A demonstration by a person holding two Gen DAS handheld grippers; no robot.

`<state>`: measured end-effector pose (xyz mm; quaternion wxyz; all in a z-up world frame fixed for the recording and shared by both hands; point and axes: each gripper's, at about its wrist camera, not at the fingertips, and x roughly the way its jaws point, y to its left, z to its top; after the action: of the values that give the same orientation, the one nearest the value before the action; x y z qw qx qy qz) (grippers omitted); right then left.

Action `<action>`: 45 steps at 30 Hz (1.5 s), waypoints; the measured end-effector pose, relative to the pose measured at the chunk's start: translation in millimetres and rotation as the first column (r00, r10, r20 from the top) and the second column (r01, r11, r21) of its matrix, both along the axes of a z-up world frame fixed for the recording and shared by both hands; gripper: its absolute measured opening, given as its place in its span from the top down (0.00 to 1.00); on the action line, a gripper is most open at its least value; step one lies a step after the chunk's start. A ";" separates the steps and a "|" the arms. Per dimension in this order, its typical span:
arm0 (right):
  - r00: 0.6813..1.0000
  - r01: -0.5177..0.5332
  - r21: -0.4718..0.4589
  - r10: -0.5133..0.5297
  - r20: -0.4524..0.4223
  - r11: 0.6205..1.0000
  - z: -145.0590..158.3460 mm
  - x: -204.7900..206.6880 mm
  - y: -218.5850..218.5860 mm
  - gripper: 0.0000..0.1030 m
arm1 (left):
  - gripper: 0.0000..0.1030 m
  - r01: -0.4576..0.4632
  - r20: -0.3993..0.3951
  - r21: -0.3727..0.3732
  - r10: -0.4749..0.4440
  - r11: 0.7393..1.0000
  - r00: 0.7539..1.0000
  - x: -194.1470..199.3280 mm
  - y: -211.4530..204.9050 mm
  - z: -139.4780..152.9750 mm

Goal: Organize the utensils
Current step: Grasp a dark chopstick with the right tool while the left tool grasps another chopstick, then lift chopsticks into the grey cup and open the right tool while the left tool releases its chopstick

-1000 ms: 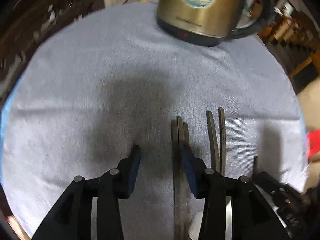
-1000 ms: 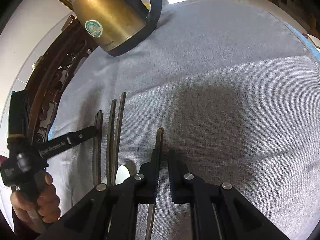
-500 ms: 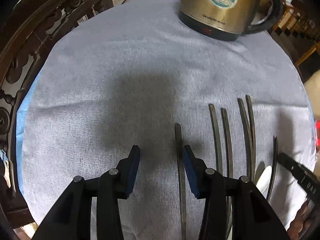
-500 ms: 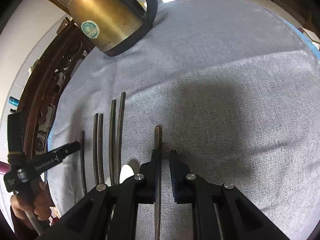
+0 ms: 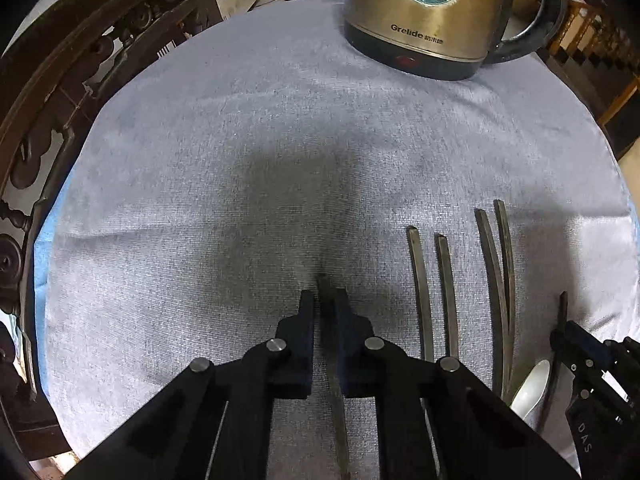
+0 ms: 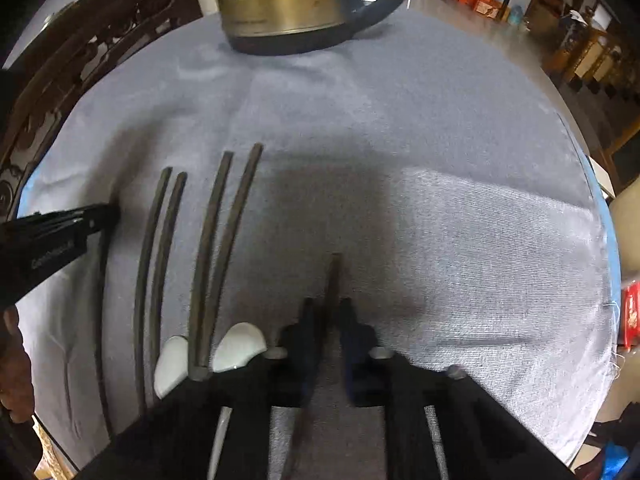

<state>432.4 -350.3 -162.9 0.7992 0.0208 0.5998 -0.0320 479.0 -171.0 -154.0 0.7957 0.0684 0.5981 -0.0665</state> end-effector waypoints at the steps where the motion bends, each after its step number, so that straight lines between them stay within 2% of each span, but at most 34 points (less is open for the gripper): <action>1: 1.000 -0.004 -0.002 0.004 0.002 1.000 0.1 -0.7 0.8 0.93 | 0.92 0.003 0.000 -0.001 -0.003 1.000 1.000 -2.2 -1.6 0.2; 7: 0.996 0.056 0.098 -0.062 0.065 0.994 6.2 -17.5 -16.6 0.94 | 0.94 0.025 0.042 -0.067 -0.023 0.997 0.999 -19.4 10.7 21.1; 11: 0.984 0.062 0.156 -0.087 0.157 0.986 28.6 -36.9 -26.5 0.93 | 0.94 0.040 0.096 -0.113 -0.029 0.993 0.995 -34.3 23.9 42.9; 14: 0.963 0.060 0.178 -0.104 0.249 0.982 52.0 -55.6 -31.1 0.93 | 0.94 0.046 0.167 -0.149 -0.021 0.988 0.986 -57.0 32.1 70.9; 16: 0.941 0.044 0.177 -0.100 0.323 0.983 69.9 -72.2 -29.0 0.93 | 0.94 0.059 0.250 -0.189 -0.010 0.980 0.968 -81.5 44.9 97.4; 19: 0.897 0.026 0.174 -0.100 0.430 0.984 95.0 -102.1 -27.6 0.93 | 0.94 0.066 0.334 -0.254 0.023 0.965 0.942 -113.3 56.6 123.8; 22: 0.842 0.012 0.173 -0.103 0.529 0.985 114.5 -131.7 -17.2 0.93 | 0.95 0.074 0.427 -0.299 0.064 0.951 0.902 -153.4 73.5 153.7; 25: 0.770 -0.008 0.176 -0.107 0.629 0.984 135.3 -171.9 -8.7 0.93 | 0.95 0.090 0.507 -0.313 0.086 0.946 0.858 -190.9 83.3 172.4; 27: 0.710 -0.010 0.171 -0.113 0.695 0.985 150.4 -204.5 -3.1 0.93 | 0.95 0.096 0.552 -0.315 0.100 0.944 0.828 -215.5 90.2 184.9; 31: 0.616 -0.022 0.168 -0.119 0.779 0.985 175.8 -246.0 11.1 0.93 | 0.95 0.121 0.632 -0.323 0.119 0.939 0.766 -255.4 98.4 208.5; 32: 0.588 -0.026 0.162 -0.116 0.801 0.986 183.6 -256.3 15.4 0.93 | 0.95 0.134 0.657 -0.329 0.125 0.935 0.744 -267.2 100.8 219.3; 34: 0.514 -0.038 0.147 -0.107 0.851 0.988 205.1 -281.7 27.1 0.93 | 0.95 0.154 0.682 -0.342 0.132 0.927 0.719 -280.6 104.1 238.7; 35: 0.490 -0.043 0.143 -0.103 0.866 0.989 211.1 -289.7 30.7 0.93 | 0.95 0.174 0.699 -0.351 0.133 0.920 0.703 -290.3 105.5 249.8; 36: 0.445 -0.056 0.140 -0.101 0.890 0.989 222.6 -301.8 36.2 0.93 | 0.95 0.186 0.707 -0.355 0.133 0.916 0.694 -299.0 108.1 258.9; 39: 0.356 -0.101 0.157 -0.112 0.928 0.982 244.5 -325.3 47.3 0.93 | 0.95 0.233 0.738 -0.374 0.136 0.898 0.661 -319.9 109.7 280.5; 42: 0.286 -0.123 0.170 -0.129 0.949 0.978 253.3 -337.5 58.2 0.93 | 0.95 0.270 0.755 -0.383 0.131 0.883 0.643 -336.6 109.0 297.4; 43: 0.276 -0.124 0.172 -0.132 0.952 0.977 252.8 -338.1 62.1 0.93 | 0.95 0.289 0.756 -0.388 0.123 0.875 0.643 -341.8 109.3 301.0; 45: 0.281 -0.120 0.172 -0.133 0.950 0.978 247.0 -334.0 68.5 0.93 | 0.95 0.312 0.750 -0.398 0.110 0.863 0.652 -349.2 108.0 303.3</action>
<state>98.3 -281.8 84.1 0.9913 0.1225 -0.0001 0.0473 129.8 -63.1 149.3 0.9547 -0.0816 0.1717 -0.2287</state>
